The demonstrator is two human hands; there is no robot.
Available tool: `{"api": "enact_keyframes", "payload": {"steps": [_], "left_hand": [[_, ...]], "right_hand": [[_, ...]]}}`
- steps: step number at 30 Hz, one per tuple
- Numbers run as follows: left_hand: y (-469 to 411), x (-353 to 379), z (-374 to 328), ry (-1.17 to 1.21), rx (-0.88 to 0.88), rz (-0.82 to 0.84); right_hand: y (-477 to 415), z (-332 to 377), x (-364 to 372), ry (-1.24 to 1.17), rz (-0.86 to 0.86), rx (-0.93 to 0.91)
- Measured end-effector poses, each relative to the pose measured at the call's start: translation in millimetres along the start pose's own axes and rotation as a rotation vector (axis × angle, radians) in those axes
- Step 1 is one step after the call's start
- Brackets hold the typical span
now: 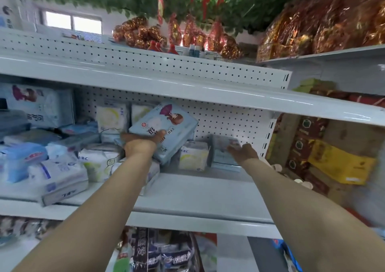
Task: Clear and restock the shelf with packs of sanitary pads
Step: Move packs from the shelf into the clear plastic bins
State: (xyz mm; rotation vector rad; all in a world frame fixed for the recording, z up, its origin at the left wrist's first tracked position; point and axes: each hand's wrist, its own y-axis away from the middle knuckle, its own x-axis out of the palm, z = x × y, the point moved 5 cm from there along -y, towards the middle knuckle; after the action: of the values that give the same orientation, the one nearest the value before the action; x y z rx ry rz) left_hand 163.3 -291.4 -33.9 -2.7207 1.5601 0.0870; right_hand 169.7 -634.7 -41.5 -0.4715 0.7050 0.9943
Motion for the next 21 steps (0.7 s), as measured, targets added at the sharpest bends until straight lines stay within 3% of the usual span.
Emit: {"api": "enact_keyframes", "payload": {"steps": [4,10,21], "left_hand": [[-0.5,-0.8,0.0,-0.053,0.032,0.006],[9.3,-3.7,-1.0,-0.139,0.045,0.02],[22.5,-9.9,-1.5,-0.139,0.089,0.056]], "right_hand": [[-7.1,-11.8,12.2,-0.088,0.023,0.105],[-7.1,-20.7,18.9,-0.429,0.073,0.233],[24.3,-14.3,26.4,-0.637,0.148,0.263]]}}
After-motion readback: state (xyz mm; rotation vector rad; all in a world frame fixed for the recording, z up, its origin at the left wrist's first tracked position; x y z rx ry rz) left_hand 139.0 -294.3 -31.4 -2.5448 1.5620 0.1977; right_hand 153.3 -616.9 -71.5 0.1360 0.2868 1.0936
